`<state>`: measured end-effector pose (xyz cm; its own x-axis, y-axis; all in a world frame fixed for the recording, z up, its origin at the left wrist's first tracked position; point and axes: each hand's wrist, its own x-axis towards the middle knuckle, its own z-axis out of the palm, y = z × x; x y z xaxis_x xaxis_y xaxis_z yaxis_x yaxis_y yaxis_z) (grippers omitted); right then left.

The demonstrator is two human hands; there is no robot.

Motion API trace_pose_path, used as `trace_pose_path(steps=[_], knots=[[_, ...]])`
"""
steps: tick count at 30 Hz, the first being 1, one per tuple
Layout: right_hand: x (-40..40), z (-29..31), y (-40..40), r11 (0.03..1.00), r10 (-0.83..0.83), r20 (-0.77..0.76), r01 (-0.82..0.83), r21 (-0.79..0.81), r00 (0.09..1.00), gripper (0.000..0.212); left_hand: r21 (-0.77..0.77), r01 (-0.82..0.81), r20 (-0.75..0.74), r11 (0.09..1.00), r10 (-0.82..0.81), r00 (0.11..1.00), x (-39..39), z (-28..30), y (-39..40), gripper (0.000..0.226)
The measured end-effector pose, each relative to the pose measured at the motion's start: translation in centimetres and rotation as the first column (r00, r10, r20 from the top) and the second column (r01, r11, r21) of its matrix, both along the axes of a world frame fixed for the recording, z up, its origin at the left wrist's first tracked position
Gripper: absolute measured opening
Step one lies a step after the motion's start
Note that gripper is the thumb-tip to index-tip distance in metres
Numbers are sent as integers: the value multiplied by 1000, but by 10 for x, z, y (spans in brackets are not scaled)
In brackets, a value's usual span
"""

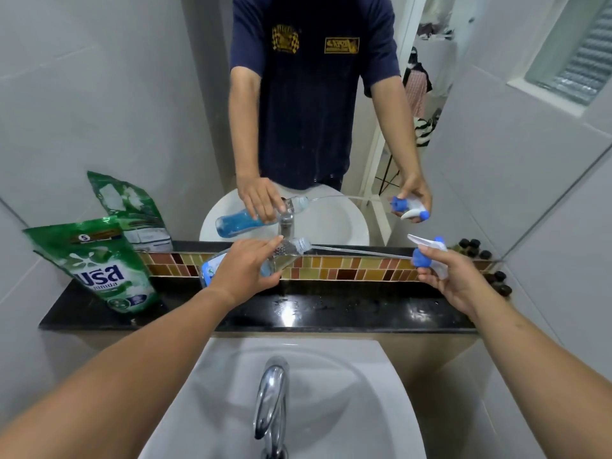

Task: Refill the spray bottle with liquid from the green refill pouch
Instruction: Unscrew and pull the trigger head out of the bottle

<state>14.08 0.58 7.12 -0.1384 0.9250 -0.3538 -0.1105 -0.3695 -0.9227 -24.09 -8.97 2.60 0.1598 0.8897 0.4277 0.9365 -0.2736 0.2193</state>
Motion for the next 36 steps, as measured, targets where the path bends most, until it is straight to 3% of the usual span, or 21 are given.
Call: trace_pose_path(steps=[8,13,17,25,36], knots=[[14,-26,8,998,-37,-70,34,-48,997,26,32,-59,106,998,55,993,20,-12,0,73],[27,-47,7,992,-84,-65,77,-97,994,33,4,-128,287,992,122,950,36,-17,0,73],[37,-60,6,989,-97,-70,88,-117,993,35,-34,-136,333,990,139,933,48,-19,-1,73],[45,-85,15,969,-139,51,146,-199,989,30,-202,-201,530,959,280,801,62,-29,-6,74],[39,-123,27,952,-133,233,190,-242,963,40,-200,-189,668,961,275,691,71,-42,-5,69]])
